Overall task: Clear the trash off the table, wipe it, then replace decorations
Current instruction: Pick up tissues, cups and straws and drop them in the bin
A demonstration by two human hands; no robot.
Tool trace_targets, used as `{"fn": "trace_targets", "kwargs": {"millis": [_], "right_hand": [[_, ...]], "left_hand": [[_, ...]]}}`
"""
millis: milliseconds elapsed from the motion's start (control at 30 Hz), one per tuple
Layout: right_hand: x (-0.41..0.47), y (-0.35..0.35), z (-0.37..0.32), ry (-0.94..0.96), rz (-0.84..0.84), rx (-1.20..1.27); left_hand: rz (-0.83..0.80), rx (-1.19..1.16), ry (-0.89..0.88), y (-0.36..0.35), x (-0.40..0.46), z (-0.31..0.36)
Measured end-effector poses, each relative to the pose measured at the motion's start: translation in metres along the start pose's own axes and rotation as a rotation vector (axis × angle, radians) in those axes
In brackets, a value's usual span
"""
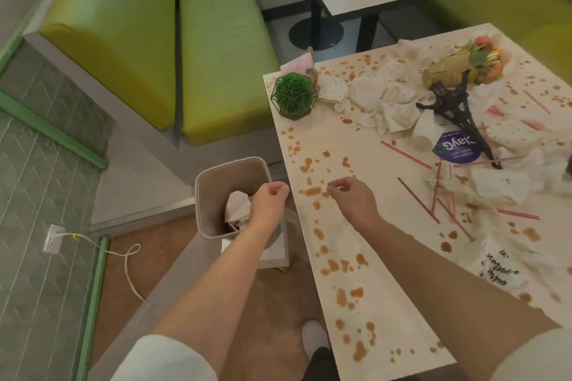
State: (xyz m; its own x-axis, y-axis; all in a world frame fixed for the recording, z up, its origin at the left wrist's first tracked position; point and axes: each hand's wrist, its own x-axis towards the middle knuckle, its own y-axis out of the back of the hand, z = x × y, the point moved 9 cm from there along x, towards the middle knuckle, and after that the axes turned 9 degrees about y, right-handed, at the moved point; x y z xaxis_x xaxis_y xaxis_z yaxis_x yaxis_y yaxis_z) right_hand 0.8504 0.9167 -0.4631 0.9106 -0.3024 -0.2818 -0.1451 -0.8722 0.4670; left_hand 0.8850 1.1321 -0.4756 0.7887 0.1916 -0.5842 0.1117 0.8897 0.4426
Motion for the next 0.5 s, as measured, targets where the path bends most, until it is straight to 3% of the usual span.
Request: {"fn": "trace_targets", "kwargs": {"millis": [200, 500], "right_hand": [[-0.007, 0.054, 0.023, -0.042, 0.117, 0.002], [-0.014, 0.144, 0.080, -0.195, 0.263, -0.265]], "left_hand": [[-0.120, 0.139, -0.137, -0.070, -0.024, 0.042], [-0.249, 0.311, -0.229, -0.157, -0.052, 0.061]]}}
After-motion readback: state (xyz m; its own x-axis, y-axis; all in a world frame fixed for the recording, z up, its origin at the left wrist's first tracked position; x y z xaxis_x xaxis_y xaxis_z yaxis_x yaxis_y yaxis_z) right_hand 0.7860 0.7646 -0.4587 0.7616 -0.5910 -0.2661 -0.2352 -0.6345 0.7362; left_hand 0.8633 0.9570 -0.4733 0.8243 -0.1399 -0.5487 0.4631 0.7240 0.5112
